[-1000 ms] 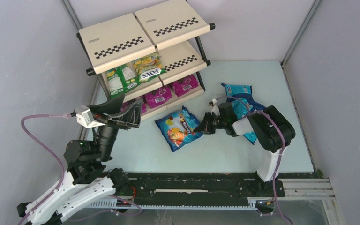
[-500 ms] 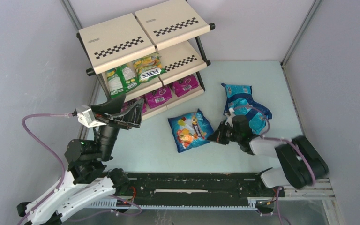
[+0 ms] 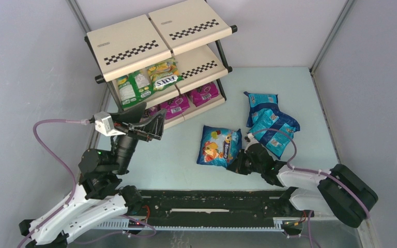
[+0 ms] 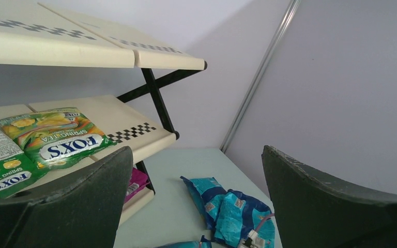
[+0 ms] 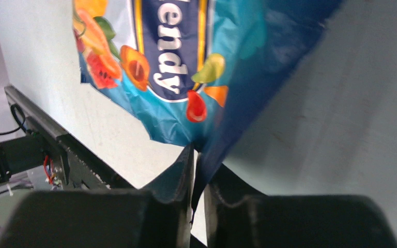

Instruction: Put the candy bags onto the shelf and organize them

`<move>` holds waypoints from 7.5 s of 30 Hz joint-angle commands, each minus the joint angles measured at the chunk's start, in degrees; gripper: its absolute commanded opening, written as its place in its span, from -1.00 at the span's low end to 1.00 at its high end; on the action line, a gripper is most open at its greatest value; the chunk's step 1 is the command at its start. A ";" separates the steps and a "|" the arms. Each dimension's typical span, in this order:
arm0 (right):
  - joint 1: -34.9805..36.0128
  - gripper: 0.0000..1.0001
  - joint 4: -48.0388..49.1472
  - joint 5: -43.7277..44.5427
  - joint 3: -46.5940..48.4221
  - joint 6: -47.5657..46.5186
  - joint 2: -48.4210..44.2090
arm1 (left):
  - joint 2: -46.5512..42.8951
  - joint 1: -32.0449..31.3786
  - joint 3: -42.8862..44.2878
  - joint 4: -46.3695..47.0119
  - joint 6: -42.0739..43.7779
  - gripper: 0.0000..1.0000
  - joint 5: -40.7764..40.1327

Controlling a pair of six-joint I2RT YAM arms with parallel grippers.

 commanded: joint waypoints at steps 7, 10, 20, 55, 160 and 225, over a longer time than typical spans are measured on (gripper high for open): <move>-0.20 0.14 3.96 -1.78 2.00 2.08 1.59 | 0.22 0.42 -0.56 0.32 -1.11 1.00 1.52; -2.67 0.64 4.99 -2.49 -1.18 3.50 -1.88 | 0.47 0.44 -0.45 0.24 -1.34 1.00 1.81; -17.60 1.00 7.70 -12.95 -6.44 3.86 -7.88 | -1.01 0.38 -0.54 0.31 -1.13 1.00 1.31; -19.66 0.22 48.92 -29.43 9.49 14.52 46.53 | -0.72 0.40 -0.63 0.50 -1.00 1.00 0.59; -5.60 0.64 -8.87 16.75 93.03 9.26 24.24 | -6.46 0.85 -0.29 0.58 -0.24 1.00 -0.09; -7.75 0.33 -27.33 13.04 122.60 -2.92 43.32 | -9.53 -1.23 -0.68 1.11 2.03 1.00 -2.84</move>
